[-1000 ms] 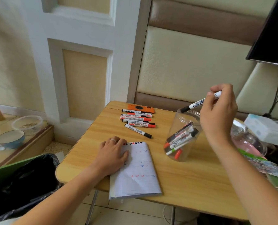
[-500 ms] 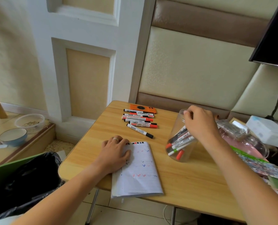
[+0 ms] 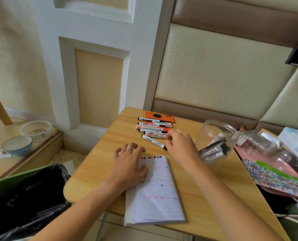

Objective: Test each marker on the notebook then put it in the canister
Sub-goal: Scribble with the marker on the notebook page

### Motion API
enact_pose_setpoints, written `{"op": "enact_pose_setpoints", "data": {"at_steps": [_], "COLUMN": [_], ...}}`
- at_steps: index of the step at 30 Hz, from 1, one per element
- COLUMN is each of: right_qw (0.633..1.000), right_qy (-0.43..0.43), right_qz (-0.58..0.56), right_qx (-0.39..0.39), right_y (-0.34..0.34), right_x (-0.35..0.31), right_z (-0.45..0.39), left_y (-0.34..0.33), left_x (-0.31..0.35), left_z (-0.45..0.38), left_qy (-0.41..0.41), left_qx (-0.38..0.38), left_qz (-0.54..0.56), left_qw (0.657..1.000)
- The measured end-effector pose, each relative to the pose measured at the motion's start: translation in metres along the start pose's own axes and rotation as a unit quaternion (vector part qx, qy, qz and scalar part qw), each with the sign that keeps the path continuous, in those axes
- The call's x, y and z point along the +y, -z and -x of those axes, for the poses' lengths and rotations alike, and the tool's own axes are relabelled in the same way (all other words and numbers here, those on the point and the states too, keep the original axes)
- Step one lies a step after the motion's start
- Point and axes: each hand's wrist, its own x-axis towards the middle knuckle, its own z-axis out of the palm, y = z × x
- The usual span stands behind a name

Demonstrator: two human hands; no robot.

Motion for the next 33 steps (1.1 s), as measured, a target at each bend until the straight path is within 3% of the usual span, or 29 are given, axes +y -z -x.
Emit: {"op": "enact_pose_setpoints", "data": {"at_steps": [5, 11, 16, 19, 23, 29, 33], "right_qw": [0.997, 0.994, 0.993, 0.96, 0.87, 0.8, 0.802], "right_qy": [-0.048, -0.048, -0.036, -0.061, -0.142, -0.193, -0.19], "right_qz": [0.029, 0.06, -0.114, -0.273, -0.467, -0.567, -0.557], "right_qx": [-0.044, -0.082, 0.01, 0.006, -0.066, -0.03, -0.103], "right_y": [-0.036, -0.054, -0.044, -0.032, -0.028, -0.017, -0.005], "right_x": [0.009, 0.015, -0.001, -0.013, -0.018, -0.003, 0.01], "right_z": [-0.02, -0.024, -0.003, 0.016, 0.03, 0.035, 0.033], "left_y": [-0.001, -0.006, -0.008, -0.008, -0.008, 0.004, 0.008], "left_x": [0.0, -0.003, 0.0, 0.001, -0.002, -0.008, -0.014], "left_z": [-0.004, -0.007, -0.008, -0.007, -0.007, -0.009, -0.009], "left_qy": [-0.038, -0.042, -0.015, -0.017, -0.04, -0.027, -0.029], "left_qx": [-0.003, -0.009, 0.031, 0.021, 0.034, 0.076, 0.08], "left_qz": [0.057, 0.08, 0.082, 0.076, 0.082, 0.114, 0.071], "left_qw": [0.998, 0.996, 0.996, 0.997, 0.995, 0.99, 0.994]}}
